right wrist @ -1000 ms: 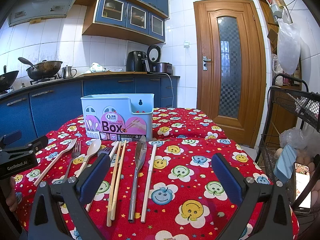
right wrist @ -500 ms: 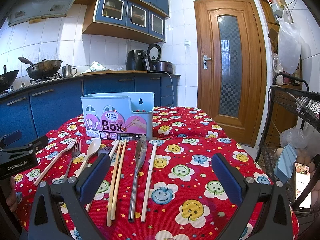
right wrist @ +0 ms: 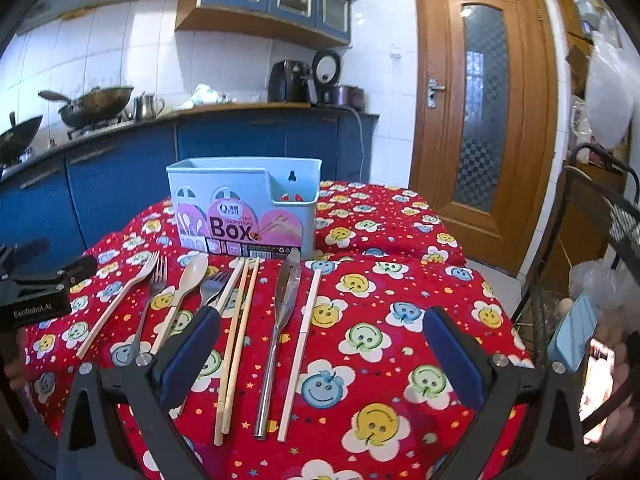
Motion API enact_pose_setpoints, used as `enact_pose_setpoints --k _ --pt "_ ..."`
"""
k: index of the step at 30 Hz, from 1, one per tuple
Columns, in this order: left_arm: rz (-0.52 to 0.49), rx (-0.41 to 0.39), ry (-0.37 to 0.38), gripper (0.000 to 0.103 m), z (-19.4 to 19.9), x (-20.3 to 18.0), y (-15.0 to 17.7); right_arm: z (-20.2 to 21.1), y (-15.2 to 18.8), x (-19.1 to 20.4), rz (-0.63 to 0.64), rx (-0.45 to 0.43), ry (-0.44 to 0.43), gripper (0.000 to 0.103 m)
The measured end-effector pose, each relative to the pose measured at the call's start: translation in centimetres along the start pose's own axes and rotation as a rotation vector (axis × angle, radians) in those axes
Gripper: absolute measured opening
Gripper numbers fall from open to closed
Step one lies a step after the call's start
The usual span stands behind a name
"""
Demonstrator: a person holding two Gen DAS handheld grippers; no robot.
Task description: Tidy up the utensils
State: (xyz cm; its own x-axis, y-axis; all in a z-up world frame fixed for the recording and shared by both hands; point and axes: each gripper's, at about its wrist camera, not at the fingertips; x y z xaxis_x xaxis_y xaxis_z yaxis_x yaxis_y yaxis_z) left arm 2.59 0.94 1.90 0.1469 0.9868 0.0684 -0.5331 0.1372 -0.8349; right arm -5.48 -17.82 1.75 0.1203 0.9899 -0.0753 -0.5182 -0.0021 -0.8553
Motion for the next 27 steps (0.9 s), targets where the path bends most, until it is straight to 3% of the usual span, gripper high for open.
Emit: enact_pose_setpoints --k 3,11,13,17,22,27 --pt "-0.003 0.055 0.028 0.103 -0.7 0.6 -0.6 -1.1 -0.9 -0.1 0.041 0.100 -0.020 0.101" --pt "0.030 0.263 0.105 0.102 -3.9 2.4 -1.8 -4.8 -2.4 -0.5 0.071 0.369 -0.118 0.075" --pt "0.032 0.298 0.133 0.097 -4.3 2.5 -2.1 -5.5 -2.7 -0.5 0.084 0.428 -0.137 0.066" --pt "0.015 0.400 0.191 0.091 -5.3 2.3 -2.3 -7.0 -3.1 -0.2 0.104 0.552 -0.163 0.062" --pt "0.023 0.535 0.295 0.078 -6.8 1.4 -2.3 -8.6 -3.4 0.4 0.150 0.663 -0.176 0.045" --pt "-0.029 0.620 0.326 0.072 -8.0 -0.1 -2.5 -10.1 -3.8 0.4 0.154 0.753 -0.205 0.038"
Point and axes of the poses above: each gripper's, at about its wrist camera, not at the fingertips, and z roughly against the way its jaws point, x to its left, y to its underside, and after that the axes turned 5 degrees about y, right-handed
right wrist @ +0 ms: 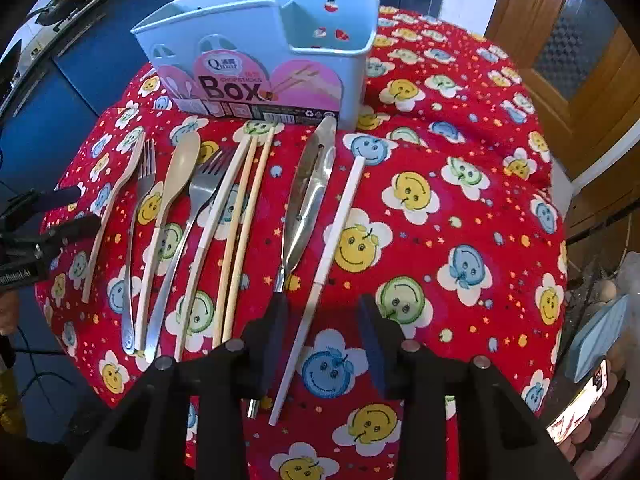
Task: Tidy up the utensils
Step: 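Grasp the white plastic fork with the left tool while the right tool grasps the white plastic knife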
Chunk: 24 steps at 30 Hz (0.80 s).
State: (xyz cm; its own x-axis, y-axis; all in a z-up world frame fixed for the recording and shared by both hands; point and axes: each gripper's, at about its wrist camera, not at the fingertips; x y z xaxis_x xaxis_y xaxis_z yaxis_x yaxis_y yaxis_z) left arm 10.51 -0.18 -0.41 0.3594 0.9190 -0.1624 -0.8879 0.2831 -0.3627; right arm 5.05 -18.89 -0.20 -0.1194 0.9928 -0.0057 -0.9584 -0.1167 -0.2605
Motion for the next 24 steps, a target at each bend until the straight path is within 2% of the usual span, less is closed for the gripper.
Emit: enact_pose_setpoints --k 4,11,14,16,18,24 --pt "-0.020 0.112 0.008 0.062 -1.6 -0.3 -0.8 -0.2 -0.7 -0.3 0.005 0.055 -0.014 0.037" --pt "-0.036 0.176 -0.005 0.061 -2.3 -0.4 -1.7 -0.8 -1.7 -1.3 -0.010 0.138 -0.089 0.030" --pt "-0.028 0.190 -0.004 0.056 -2.5 -0.4 -1.9 -1.0 -1.9 -1.6 -0.021 0.156 -0.143 0.019" --pt "-0.029 0.187 -0.006 0.042 -2.4 -0.5 -2.1 -1.2 -2.1 -1.6 -0.025 0.162 -0.170 0.011" --pt "-0.013 0.192 0.021 0.038 -2.3 -0.5 -2.2 -1.3 -2.2 -1.7 -0.025 0.161 -0.181 0.010" --pt "0.015 0.193 0.034 0.038 -2.2 -0.5 -2.6 -1.4 -2.4 -2.4 -0.051 0.173 -0.177 0.011"
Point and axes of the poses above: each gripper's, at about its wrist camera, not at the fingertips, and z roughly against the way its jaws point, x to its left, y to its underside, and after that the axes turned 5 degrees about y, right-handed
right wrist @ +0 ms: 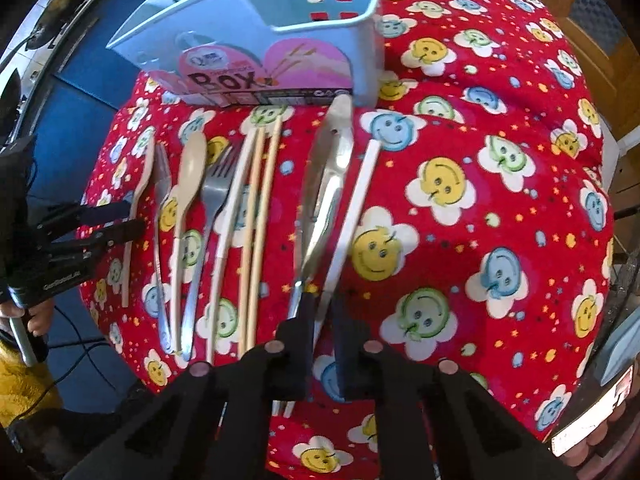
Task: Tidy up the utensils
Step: 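Grasp the white plastic fork with the left tool while the right tool grasps the white plastic knife, then lift the fork into the blue caddy with the left tool while the right tool inserts the knife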
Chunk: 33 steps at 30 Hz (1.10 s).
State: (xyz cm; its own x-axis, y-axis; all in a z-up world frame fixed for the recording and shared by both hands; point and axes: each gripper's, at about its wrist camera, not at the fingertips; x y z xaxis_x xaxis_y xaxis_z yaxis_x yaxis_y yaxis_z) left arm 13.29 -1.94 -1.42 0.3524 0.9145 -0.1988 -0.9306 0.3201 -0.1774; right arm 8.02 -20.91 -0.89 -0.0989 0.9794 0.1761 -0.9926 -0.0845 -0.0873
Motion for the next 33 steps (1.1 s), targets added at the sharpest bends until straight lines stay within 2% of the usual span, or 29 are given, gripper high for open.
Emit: enact_pose_setpoints --k 3,5,6,14,17,18,19,23,27,33 --pt "0.005 -0.008 0.004 0.038 0.2 0.2 -0.3 0.0 -0.3 -0.3 -0.009 0.004 0.018 0.011" --pt "-0.003 -0.018 -0.002 0.031 0.3 0.2 -0.2 0.0 -0.5 -0.2 -0.004 0.001 0.048 0.012" --pt "-0.018 -0.020 -0.009 0.023 0.0 -0.1 0.0 0.0 -0.6 -0.2 -0.003 0.003 0.065 0.012" --pt "-0.036 0.030 -0.051 0.023 -0.5 -0.6 -1.1 -0.9 -2.5 0.6 0.033 0.040 0.102 0.015" --pt "-0.040 0.016 -0.049 0.014 -0.6 -0.8 -1.2 -1.4 -3.7 1.0 0.033 0.037 0.102 0.015" --pt "-0.037 0.004 -0.035 0.010 -0.5 -0.7 -1.0 -1.4 -3.8 1.0 0.031 0.026 0.103 0.014" --pt "-0.030 -0.007 -0.028 0.009 -0.5 -0.7 -0.9 -1.4 -3.9 1.1 0.026 0.009 0.112 0.010" --pt "-0.028 -0.081 -0.010 0.005 0.3 -0.3 0.1 -0.8 -3.3 1.1 0.002 -0.064 0.107 0.008" --pt "-0.036 -0.162 0.023 0.005 1.9 0.0 1.5 0.3 -1.6 1.0 -0.031 -0.140 0.069 0.008" --pt "-0.022 -0.299 0.053 0.005 4.6 0.5 2.5 3.4 0.8 1.2 -0.042 -0.326 0.038 0.008"
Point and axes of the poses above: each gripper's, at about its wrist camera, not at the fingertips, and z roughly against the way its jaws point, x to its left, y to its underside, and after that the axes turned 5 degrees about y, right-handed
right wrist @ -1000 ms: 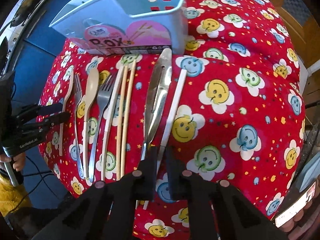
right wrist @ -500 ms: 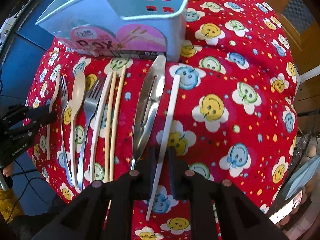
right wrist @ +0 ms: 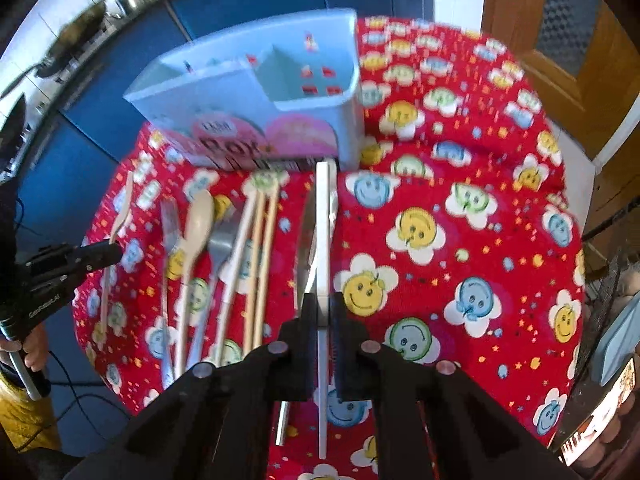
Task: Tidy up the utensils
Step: 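Lift the fork into the blue caddy with the left tool while the right tool inserts the knife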
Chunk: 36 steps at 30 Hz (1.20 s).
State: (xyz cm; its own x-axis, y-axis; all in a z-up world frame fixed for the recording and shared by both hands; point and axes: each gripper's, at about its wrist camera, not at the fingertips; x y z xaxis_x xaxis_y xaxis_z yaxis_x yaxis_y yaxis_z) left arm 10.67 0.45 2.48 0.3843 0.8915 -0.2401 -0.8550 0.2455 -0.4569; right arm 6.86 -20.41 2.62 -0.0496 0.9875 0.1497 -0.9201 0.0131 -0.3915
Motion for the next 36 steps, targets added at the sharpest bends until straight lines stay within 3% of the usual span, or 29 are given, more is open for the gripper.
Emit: enact_pose_setpoints --k 5,12,22,30,36 --pt "0.009 -0.128 0.007 0.005 2.0 -0.1 -1.2 2.8 -0.6 0.0 -0.025 -0.172 -0.044 0.008" --pt "-0.020 -0.348 -0.004 0.005 4.3 -0.8 -5.6 5.6 -2.7 0.0 -0.056 -0.433 -0.100 0.008" --pt "-0.074 -0.648 -0.085 0.005 5.1 -1.9 -11.6 5.6 -7.2 0.5 -0.078 -0.623 -0.070 0.008" --pt "-0.010 -0.735 -0.069 0.006 2.1 -0.9 -14.0 3.8 -9.9 1.8 -0.030 -0.787 -0.036 0.008" --pt "0.006 -0.743 -0.090 0.006 -0.9 0.1 -13.7 1.3 -11.1 2.3 0.008 -0.809 -0.015 0.008"
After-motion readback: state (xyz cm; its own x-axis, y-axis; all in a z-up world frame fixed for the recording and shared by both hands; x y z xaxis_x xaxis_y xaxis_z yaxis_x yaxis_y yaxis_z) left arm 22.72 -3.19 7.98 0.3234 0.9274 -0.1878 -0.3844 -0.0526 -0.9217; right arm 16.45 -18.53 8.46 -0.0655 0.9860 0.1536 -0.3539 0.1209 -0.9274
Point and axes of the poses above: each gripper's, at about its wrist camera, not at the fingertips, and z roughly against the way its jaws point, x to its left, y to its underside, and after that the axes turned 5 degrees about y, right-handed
